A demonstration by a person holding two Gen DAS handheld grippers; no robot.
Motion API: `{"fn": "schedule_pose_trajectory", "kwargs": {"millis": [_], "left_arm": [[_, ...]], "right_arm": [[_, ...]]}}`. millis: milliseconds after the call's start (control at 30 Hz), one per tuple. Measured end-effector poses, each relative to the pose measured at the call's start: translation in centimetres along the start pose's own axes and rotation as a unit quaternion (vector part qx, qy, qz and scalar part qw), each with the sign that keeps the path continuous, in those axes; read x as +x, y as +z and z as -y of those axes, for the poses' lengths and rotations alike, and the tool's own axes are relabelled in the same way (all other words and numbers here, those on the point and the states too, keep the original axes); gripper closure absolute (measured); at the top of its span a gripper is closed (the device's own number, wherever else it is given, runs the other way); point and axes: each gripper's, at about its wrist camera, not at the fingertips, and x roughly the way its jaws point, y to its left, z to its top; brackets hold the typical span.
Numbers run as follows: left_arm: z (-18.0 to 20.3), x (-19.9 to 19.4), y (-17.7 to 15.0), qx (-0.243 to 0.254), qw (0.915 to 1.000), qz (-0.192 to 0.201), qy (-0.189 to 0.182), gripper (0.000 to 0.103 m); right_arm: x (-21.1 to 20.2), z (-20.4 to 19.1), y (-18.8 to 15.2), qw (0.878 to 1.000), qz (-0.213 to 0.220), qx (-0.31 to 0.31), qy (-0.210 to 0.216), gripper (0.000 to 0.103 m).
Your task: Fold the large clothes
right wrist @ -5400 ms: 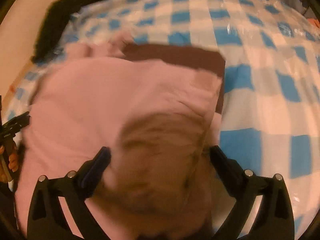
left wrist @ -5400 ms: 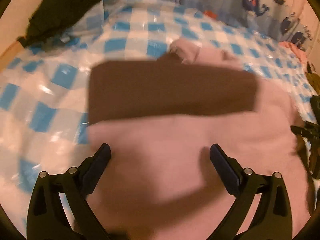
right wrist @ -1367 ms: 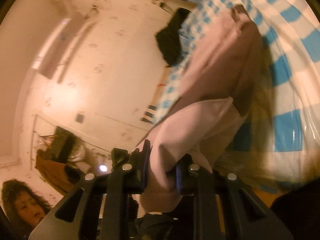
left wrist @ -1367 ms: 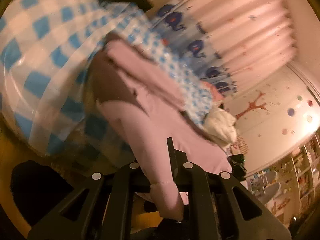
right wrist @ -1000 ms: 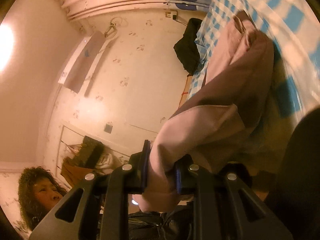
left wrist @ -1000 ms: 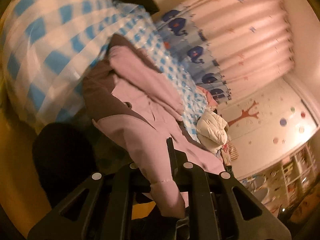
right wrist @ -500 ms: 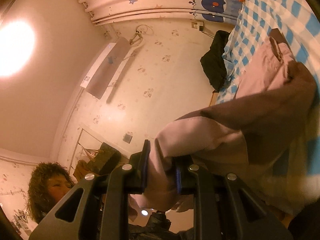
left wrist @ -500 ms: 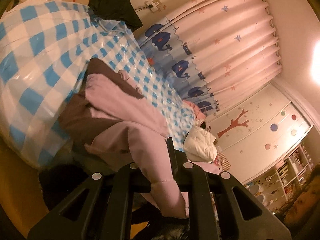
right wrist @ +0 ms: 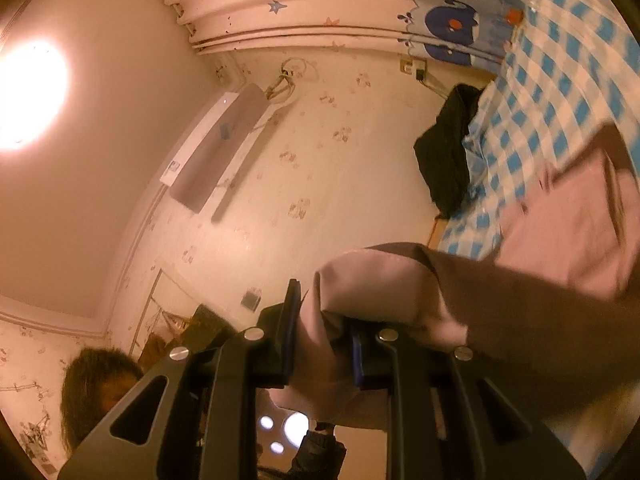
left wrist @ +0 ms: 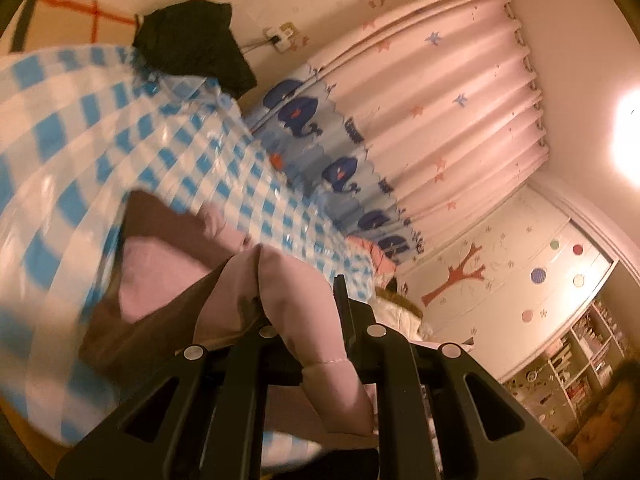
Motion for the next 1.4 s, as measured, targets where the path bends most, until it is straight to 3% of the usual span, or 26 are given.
{"fn": "schedule_pose_trajectory", "kwargs": {"millis": [167,333,433,533,633,667,700,733,767,800,833,867,900,933,1000,1033,1100,1167,1200,1300,1367,1400], "left_arm": [[-1.8,6.3,6.3,-0.014,0.9996,0.015,0.019,0.093],[-5.9,14.0,11.1,-0.037,0.9975,0.014,0.059,0.093],[-9.2,19.3,12.8,-0.048,0.9936,0.003,0.102,0.092],[-14.4,25.1,13.4,-0.078,0.982,-0.035,0.168,0.089],[-19.9,28.3,13.2,-0.16,0.9635,-0.074,0.202,0.083],[-21.0,28.5,13.3,-0.182,0.9612,-0.073,0.193,0.082],[-21.6,28.5,13.5,-0.202,0.9597,-0.07,0.182,0.081],[-22.0,28.4,13.9,-0.223,0.9585,-0.069,0.164,0.076],[-21.9,28.1,14.5,-0.238,0.9585,-0.062,0.144,0.07],[-21.4,27.6,15.0,-0.243,0.9599,-0.052,0.129,0.066],[-20.6,26.9,15.7,-0.248,0.9617,-0.036,0.111,0.056],[-19.5,25.8,16.5,-0.247,0.9644,-0.006,0.095,0.044],[-18.7,25.0,17.1,-0.24,0.9666,0.017,0.087,0.037],[-17.5,23.8,17.9,-0.23,0.9692,0.044,0.076,0.021],[-14.2,22.2,19.2,-0.195,0.9762,0.065,0.069,0.017],[-12.1,22.1,19.2,-0.158,0.9837,0.055,0.066,0.017],[-8.2,22.5,17.9,-0.081,0.995,0.023,0.055,0.017],[-3.6,24.0,13.6,0.034,0.9983,-0.045,0.016,0.017],[-1.7,25.2,10.6,0.09,0.9921,-0.087,0.003,0.017],[0.2,29.6,4.1,0.164,0.9678,-0.191,-0.007,0.017],[-0.6,34.0,2.3,0.187,0.9559,-0.225,0.025,0.017],[-1.7,36.1,2.4,0.188,0.9529,-0.232,0.053,0.017]], "right_arm": [[4.2,4.2,6.5,0.999,0.029,0.023,-0.031,0.081],[7.1,12.3,11.7,0.99,0.071,0.077,-0.098,0.081],[7.7,18.5,13.7,0.977,0.094,0.118,-0.15,0.08],[7.5,25.3,14.3,0.956,0.1,0.184,-0.204,0.072],[6.4,29.4,14.3,0.939,0.119,0.242,-0.212,0.066],[6.0,29.4,14.4,0.939,0.133,0.245,-0.2,0.058],[5.5,28.8,14.7,0.943,0.152,0.234,-0.182,0.04],[4.8,27.7,15.2,0.946,0.17,0.216,-0.171,0.03],[4.1,26.4,15.6,0.945,0.187,0.202,-0.178,0.011],[3.4,25.5,15.7,0.943,0.204,0.193,-0.18,0.006],[3.0,24.3,16.0,0.943,0.215,0.178,-0.178,0.006],[3.2,23.0,16.2,0.948,0.208,0.158,-0.182,0.006],[4.7,20.6,16.4,0.958,0.166,0.104,-0.211,0.006],[6.1,19.3,16.2,0.961,0.13,0.067,-0.235,0.006],[11.9,15.9,13.8,0.958,-0.001,-0.043,-0.285,0.006],[13.9,15.1,12.6,0.95,-0.042,-0.076,-0.301,0.006],[20.5,14.0,8.2,0.899,-0.174,-0.182,-0.359,0.006],[24.1,14.8,4.6,0.843,-0.24,-0.243,-0.415,0.006],[25.9,15.8,3.7,0.821,-0.256,-0.259,-0.439,0.006],[29.4,19.9,5.1,0.789,-0.249,-0.25,-0.503,0.006],[30.7,23.9,7.4,0.772,-0.238,-0.213,-0.55,0.006],[30.7,25.7,8.6,0.77,-0.237,-0.19,-0.561,0.006]]}}
